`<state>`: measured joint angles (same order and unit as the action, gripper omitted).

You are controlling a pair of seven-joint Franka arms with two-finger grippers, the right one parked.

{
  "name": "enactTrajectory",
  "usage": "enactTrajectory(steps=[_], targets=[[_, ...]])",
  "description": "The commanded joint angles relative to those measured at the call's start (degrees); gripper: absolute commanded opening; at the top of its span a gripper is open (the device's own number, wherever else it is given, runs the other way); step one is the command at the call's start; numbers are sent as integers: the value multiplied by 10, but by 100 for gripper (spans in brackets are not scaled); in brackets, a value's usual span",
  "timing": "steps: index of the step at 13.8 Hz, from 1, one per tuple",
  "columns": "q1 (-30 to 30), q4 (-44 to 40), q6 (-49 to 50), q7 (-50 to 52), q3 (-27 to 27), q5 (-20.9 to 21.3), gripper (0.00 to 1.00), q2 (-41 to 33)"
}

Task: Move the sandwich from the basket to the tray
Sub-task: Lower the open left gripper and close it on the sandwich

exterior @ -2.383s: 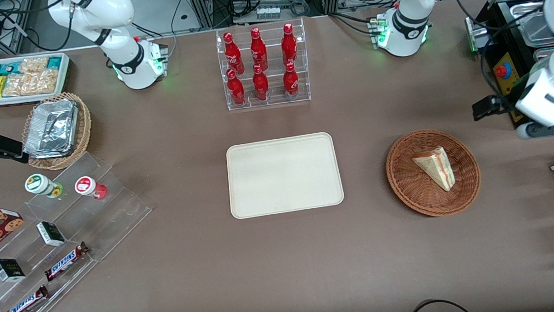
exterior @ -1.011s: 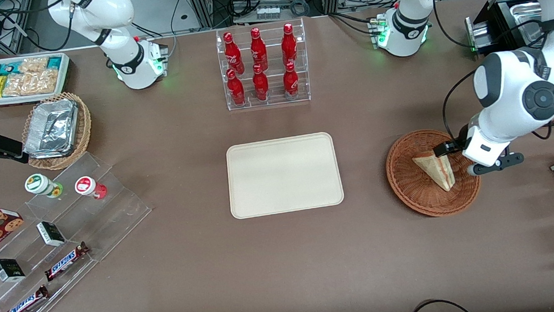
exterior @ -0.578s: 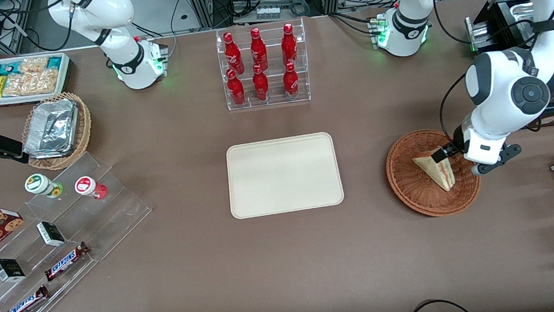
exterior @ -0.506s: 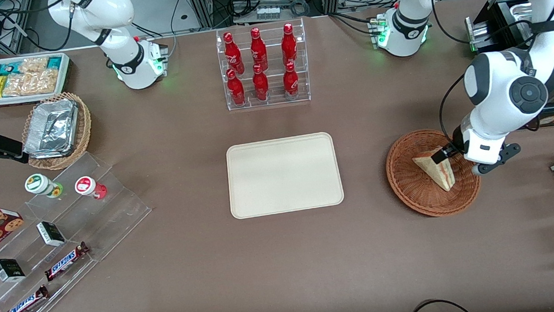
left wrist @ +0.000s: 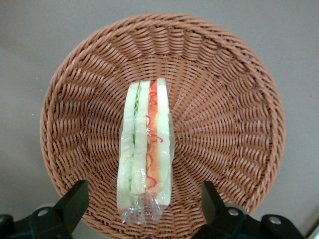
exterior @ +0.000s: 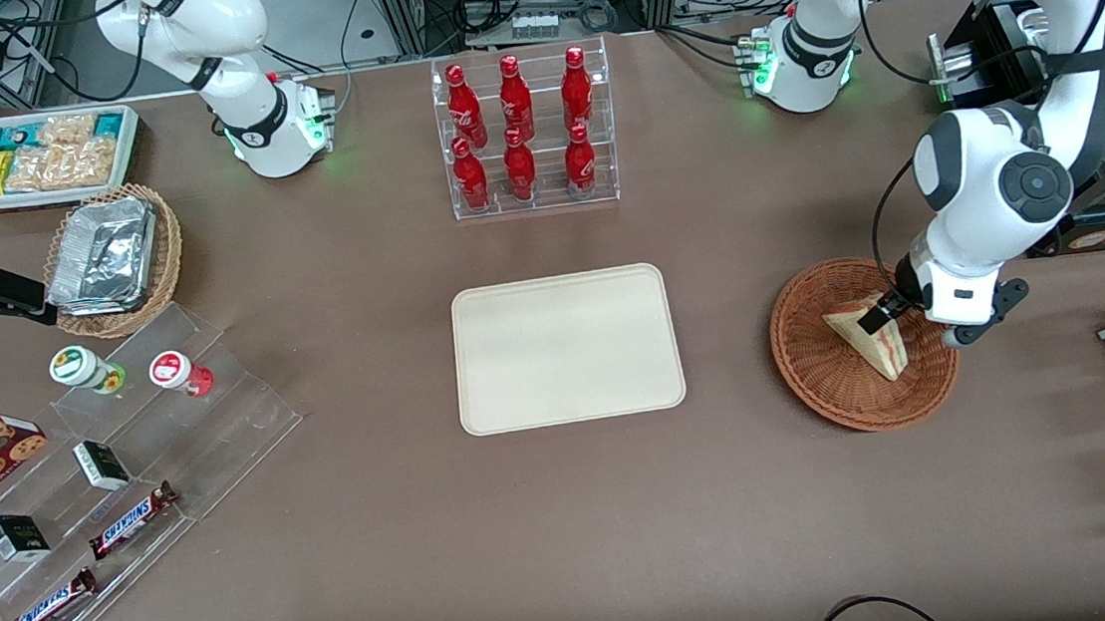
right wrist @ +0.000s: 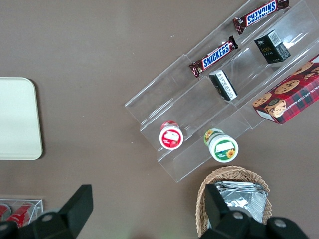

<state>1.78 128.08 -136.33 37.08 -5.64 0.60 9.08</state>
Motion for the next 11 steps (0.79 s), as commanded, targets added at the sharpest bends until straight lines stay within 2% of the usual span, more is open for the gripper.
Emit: enactTrajectory(steps=[1, 9, 10, 11], targets=[[-2, 14, -20, 13, 0, 1, 100, 4], [-2, 14, -56, 15, 0, 1, 97, 45], [-2, 14, -60, 15, 0, 1, 91, 48], [-2, 14, -63, 15, 0, 1, 69, 50]])
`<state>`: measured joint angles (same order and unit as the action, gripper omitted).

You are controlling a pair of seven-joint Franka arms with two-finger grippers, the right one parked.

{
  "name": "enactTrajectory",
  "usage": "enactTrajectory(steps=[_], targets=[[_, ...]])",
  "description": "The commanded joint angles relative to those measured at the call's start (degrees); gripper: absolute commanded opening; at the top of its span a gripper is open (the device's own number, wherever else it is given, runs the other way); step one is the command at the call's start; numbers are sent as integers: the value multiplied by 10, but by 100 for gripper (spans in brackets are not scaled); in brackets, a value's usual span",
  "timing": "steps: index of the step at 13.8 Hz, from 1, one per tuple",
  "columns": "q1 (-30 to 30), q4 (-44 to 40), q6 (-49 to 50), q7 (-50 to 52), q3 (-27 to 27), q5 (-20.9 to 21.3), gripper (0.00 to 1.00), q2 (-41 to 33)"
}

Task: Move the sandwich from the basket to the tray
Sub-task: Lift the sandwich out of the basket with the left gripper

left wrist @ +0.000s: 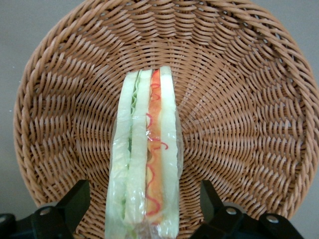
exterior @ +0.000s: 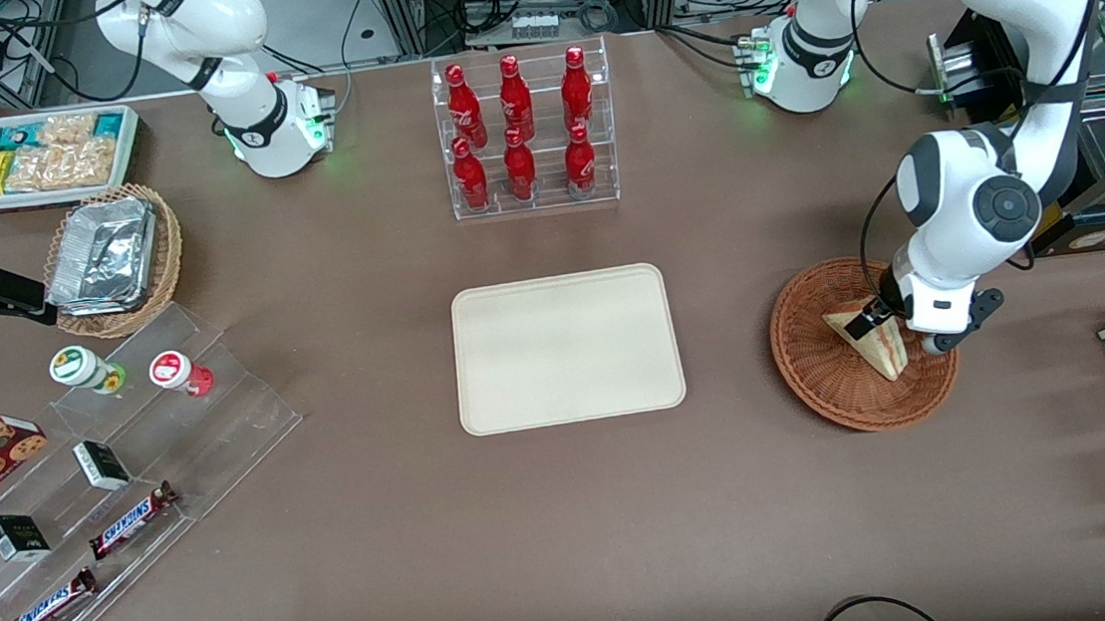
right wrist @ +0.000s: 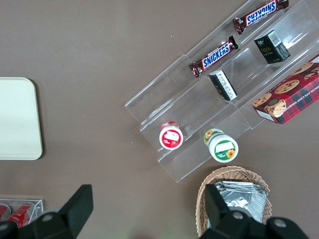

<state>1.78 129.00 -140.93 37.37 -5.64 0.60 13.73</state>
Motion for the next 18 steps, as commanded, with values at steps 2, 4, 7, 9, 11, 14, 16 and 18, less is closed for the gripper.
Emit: enactTrajectory(steps=[2, 4, 7, 9, 11, 14, 16, 18], targets=[[-2, 6, -16, 11, 0, 1, 21, 2], [-2, 5, -7, 7, 0, 1, 0, -5], [-2, -2, 42, 0, 0, 7, 0, -35], [-2, -22, 97, -20, -16, 7, 0, -59], [-2, -50, 143, -21, -45, 7, 0, -66], [-2, -94, 195, -27, -102, 7, 0, -63], [-2, -110, 203, -22, -146, 6, 0, -59], [-2, -127, 202, -17, -190, 5, 0, -43]])
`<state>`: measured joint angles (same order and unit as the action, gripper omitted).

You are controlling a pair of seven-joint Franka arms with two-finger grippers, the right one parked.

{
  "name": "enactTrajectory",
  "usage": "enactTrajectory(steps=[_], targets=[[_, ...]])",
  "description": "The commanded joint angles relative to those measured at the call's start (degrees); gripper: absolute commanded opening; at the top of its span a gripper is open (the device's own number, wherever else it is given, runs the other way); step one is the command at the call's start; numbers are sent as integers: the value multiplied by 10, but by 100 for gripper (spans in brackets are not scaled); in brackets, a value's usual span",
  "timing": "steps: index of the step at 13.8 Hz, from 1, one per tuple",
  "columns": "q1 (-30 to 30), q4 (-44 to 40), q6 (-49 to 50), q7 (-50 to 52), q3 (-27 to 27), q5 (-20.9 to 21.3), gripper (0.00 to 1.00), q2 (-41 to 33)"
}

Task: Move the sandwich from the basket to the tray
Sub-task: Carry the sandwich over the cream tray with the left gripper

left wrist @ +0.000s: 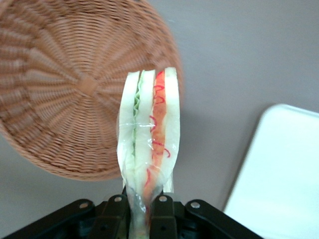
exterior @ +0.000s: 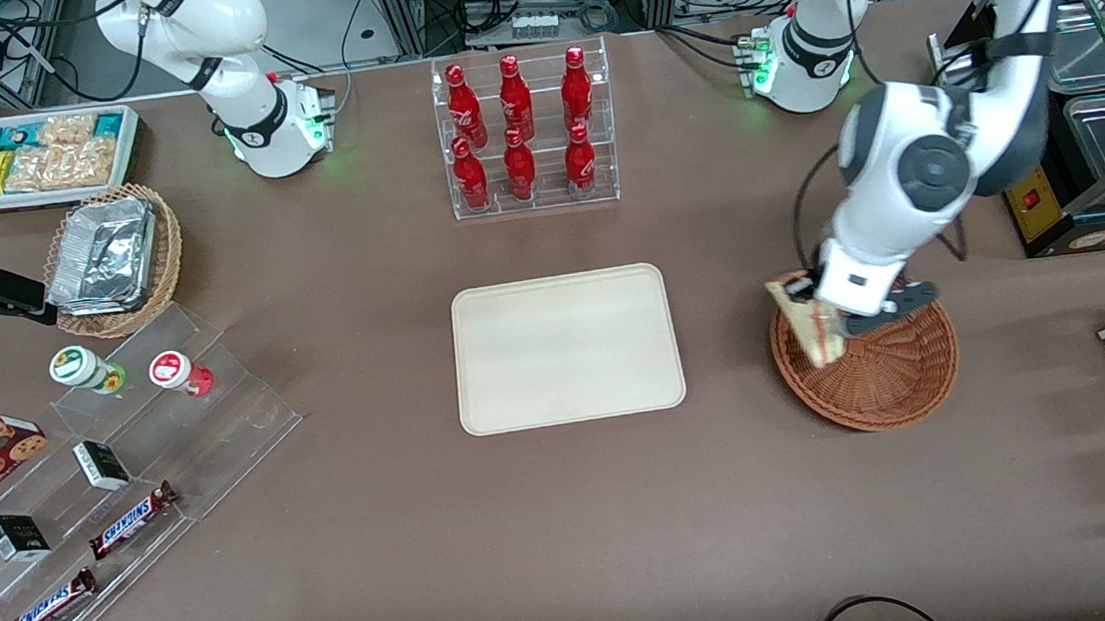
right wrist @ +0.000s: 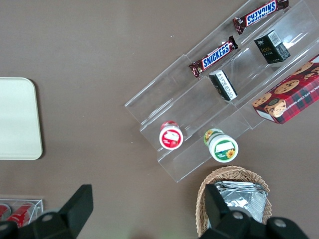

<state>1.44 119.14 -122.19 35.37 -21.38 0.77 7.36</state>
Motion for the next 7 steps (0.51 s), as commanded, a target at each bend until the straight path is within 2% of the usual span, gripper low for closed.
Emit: enactTrajectory(steps=[1, 3, 6, 7], targets=[[1, -41, 13, 10, -55, 4, 0, 33], [1, -79, 13, 33, -91, 13, 0, 71], [-9, -132, 14, 95, -153, 88, 0, 136], [-40, -157, 16, 129, -152, 116, 0, 161]])
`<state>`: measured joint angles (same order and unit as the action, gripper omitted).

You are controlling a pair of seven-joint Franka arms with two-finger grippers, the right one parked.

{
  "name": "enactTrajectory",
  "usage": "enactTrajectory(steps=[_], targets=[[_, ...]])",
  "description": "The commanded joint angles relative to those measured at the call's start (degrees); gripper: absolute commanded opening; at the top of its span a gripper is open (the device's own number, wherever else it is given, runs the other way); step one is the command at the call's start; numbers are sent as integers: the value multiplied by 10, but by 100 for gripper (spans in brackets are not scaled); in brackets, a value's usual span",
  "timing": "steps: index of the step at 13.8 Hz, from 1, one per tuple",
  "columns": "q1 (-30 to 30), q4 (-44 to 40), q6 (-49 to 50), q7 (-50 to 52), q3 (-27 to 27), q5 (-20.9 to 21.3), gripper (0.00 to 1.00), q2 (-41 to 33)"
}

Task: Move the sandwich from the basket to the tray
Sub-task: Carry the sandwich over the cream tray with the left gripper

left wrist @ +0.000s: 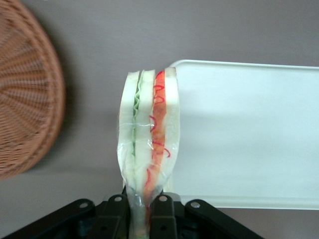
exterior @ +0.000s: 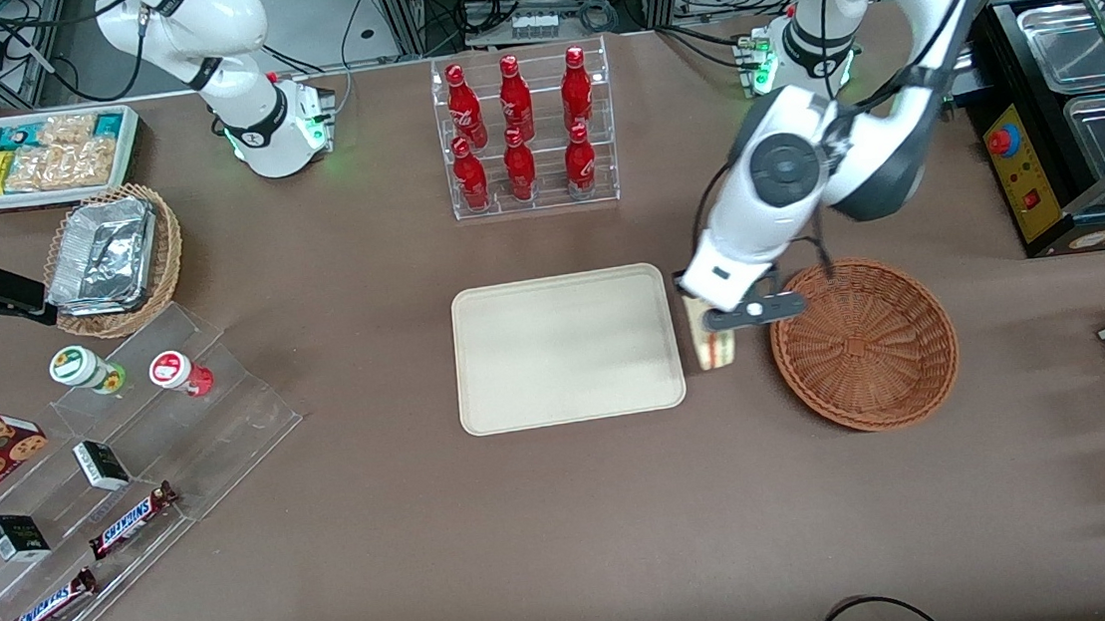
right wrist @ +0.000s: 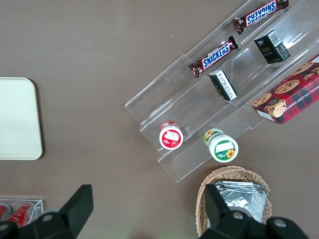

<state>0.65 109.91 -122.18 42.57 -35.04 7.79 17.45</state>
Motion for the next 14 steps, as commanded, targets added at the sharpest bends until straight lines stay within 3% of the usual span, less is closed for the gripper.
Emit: enactTrajectory(steps=[1, 6, 14], targets=[[-56, -89, 19, 87, -14, 69, 0, 85], [-148, -202, 53, 189, -11, 145, 0, 198], [-175, -280, 48, 189, -11, 167, 0, 291]])
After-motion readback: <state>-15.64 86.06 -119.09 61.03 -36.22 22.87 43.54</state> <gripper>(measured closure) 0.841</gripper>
